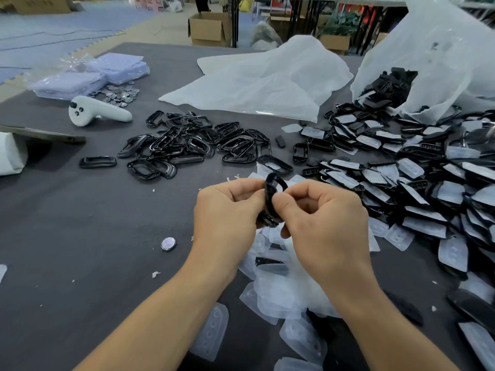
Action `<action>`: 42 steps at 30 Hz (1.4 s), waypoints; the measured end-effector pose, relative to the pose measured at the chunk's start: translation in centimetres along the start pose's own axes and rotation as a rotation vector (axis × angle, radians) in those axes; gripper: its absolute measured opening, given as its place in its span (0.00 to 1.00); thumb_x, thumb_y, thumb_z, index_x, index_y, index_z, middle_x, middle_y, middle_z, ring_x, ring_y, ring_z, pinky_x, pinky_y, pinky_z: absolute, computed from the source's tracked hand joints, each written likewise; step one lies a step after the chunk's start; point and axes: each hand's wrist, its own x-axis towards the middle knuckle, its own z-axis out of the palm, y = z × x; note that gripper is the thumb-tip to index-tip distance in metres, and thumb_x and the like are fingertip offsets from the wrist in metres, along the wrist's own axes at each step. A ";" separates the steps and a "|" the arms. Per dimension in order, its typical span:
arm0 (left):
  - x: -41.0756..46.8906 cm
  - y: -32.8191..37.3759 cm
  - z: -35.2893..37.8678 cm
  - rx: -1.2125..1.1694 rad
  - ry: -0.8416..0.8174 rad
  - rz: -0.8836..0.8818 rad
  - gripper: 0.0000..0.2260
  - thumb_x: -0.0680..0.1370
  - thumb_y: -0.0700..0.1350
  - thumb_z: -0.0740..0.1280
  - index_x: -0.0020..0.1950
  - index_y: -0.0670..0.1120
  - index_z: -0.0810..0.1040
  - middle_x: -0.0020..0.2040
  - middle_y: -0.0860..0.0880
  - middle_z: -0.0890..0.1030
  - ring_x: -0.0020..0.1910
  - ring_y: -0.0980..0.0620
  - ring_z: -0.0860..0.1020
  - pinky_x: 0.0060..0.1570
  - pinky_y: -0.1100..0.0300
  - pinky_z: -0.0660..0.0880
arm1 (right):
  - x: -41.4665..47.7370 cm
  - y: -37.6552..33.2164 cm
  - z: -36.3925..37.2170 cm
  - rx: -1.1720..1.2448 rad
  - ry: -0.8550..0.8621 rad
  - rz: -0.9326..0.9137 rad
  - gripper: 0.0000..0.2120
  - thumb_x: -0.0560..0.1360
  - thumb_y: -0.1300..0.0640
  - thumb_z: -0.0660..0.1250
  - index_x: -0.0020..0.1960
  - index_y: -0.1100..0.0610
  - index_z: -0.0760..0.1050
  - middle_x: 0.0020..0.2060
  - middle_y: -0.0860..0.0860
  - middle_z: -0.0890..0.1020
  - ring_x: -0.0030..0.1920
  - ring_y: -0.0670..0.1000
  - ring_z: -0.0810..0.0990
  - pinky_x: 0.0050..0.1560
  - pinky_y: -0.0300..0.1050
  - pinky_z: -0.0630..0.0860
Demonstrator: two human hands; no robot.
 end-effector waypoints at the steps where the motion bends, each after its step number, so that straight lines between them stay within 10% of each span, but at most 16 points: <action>1: -0.1 0.2 0.1 -0.064 -0.028 -0.026 0.12 0.77 0.34 0.73 0.43 0.50 0.89 0.39 0.45 0.88 0.38 0.49 0.87 0.40 0.58 0.83 | 0.0 0.0 0.0 -0.030 0.029 -0.024 0.08 0.76 0.53 0.74 0.38 0.48 0.83 0.29 0.44 0.84 0.28 0.47 0.82 0.28 0.38 0.77; 15: -0.3 0.5 0.4 -0.287 -0.228 -0.099 0.11 0.74 0.31 0.70 0.44 0.45 0.89 0.42 0.42 0.88 0.36 0.51 0.86 0.35 0.64 0.81 | -0.4 -0.3 -0.1 -0.326 0.310 -0.370 0.08 0.76 0.56 0.74 0.39 0.51 0.78 0.27 0.42 0.78 0.32 0.48 0.79 0.34 0.42 0.73; 42: -0.3 0.2 0.2 0.233 -0.079 0.241 0.14 0.76 0.36 0.71 0.44 0.57 0.86 0.35 0.55 0.87 0.34 0.54 0.87 0.41 0.53 0.85 | 1.0 2.3 0.2 -0.103 -0.023 -0.112 0.10 0.81 0.52 0.66 0.42 0.49 0.77 0.28 0.46 0.81 0.28 0.47 0.79 0.30 0.40 0.73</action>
